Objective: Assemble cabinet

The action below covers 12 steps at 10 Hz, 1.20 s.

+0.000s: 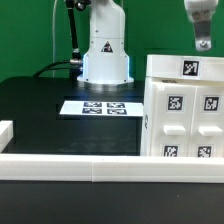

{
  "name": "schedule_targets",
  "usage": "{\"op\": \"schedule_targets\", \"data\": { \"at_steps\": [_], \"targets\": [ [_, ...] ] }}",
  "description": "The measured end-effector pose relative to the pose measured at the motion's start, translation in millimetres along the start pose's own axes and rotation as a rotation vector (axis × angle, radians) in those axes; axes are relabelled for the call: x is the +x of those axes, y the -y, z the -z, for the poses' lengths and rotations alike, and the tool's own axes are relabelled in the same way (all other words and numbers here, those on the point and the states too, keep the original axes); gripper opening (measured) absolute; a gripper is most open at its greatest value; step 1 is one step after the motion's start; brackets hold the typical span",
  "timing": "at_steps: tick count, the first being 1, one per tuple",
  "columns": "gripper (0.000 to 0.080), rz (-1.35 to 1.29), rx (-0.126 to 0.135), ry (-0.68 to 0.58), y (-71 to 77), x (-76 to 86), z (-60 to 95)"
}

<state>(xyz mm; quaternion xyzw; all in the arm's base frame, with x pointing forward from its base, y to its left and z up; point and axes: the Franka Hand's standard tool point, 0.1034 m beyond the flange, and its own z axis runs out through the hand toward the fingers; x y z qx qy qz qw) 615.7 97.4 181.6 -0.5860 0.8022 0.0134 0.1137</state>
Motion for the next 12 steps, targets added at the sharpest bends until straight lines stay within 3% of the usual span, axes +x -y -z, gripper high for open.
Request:
{"op": "schedule_targets", "data": {
  "at_steps": [3, 4, 5, 6, 7, 10, 12],
  "targets": [
    [0.0797, 0.043, -0.001, 0.006, 0.1, -1.0, -2.0],
    [0.0797, 0.131, -0.027, -0.005, -2.1, -0.2, -5.1],
    [0.0797, 0.297, -0.074, -0.013, -2.8, -1.2, -5.4],
    [0.0797, 0.458, -0.097, -0.012, 0.6, -2.8, -3.7],
    [0.0797, 0.583, -0.097, -0.007, 3.6, -3.1, -2.6],
    [0.0797, 0.997, -0.134, 0.01, 5.0, -4.5, 1.1],
    [0.0797, 1.155, -0.133, 0.019, 5.5, -3.8, 1.0]
  ]
}}
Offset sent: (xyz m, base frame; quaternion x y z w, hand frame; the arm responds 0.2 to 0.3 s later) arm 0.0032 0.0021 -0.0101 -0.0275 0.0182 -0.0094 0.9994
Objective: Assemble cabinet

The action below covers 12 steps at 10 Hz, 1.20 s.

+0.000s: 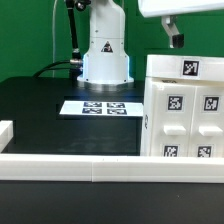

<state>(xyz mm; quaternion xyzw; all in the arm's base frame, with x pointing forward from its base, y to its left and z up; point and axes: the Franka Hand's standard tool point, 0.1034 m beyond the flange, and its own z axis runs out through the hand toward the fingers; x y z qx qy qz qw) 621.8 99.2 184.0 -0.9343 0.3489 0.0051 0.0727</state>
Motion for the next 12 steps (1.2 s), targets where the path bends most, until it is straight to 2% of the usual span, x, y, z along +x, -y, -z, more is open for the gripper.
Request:
{"op": "schedule_targets", "data": {
  "at_steps": [2, 4, 8, 12],
  "targets": [
    [0.0797, 0.237, -0.004, -0.002, -0.7, 0.7, 0.1],
    [0.0797, 0.557, -0.053, -0.019, -4.4, 3.0, 0.2],
    [0.0797, 1.016, -0.074, -0.014, -8.5, 9.0, 1.9],
    [0.0797, 1.361, -0.089, 0.016, -12.3, 2.8, -5.5]
  ]
}}
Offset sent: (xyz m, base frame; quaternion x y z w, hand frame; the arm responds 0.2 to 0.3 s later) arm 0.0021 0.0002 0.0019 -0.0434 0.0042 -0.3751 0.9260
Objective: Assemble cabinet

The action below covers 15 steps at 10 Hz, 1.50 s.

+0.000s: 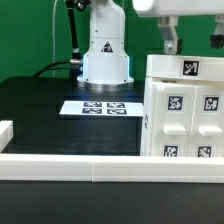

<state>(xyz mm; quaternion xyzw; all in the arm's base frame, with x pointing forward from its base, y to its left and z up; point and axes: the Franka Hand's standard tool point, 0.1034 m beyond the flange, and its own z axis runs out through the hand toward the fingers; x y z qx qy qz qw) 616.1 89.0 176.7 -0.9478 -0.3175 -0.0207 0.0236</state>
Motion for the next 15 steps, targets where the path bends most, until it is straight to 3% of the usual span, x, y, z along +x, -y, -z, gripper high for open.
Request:
{"op": "schedule_targets", "data": {
  "at_steps": [6, 9, 10, 15],
  "targets": [
    [0.0797, 0.505, -0.011, 0.035, -5.5, -14.5, -13.2],
    [0.0778, 0.469, -0.015, 0.034, -5.5, -15.3, -17.6],
    [0.056, 0.467, -0.014, 0.035, -6.0, -15.9, -18.4],
    [0.0563, 0.391, -0.016, 0.035, -7.4, -16.8, -18.4]
  ]
}}
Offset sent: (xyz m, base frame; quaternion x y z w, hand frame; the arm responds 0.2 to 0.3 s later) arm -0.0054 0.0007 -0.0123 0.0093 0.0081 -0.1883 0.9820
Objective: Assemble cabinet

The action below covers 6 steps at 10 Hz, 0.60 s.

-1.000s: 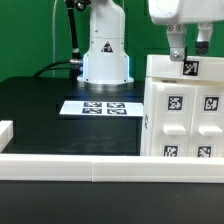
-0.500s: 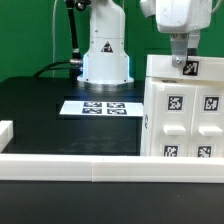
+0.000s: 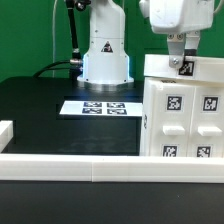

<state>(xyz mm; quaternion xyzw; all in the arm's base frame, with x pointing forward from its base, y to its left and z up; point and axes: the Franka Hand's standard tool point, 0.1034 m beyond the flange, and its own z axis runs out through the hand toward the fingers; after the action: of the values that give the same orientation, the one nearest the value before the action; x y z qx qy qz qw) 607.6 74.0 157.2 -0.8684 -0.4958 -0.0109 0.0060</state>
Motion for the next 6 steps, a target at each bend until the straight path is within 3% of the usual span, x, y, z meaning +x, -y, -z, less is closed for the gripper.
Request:
{"op": "schedule_targets", "data": {
  "at_steps": [6],
  "targets": [
    [0.0563, -0.588, 0.003, -0.002, 0.8, 0.2, -0.6]
  ]
}}
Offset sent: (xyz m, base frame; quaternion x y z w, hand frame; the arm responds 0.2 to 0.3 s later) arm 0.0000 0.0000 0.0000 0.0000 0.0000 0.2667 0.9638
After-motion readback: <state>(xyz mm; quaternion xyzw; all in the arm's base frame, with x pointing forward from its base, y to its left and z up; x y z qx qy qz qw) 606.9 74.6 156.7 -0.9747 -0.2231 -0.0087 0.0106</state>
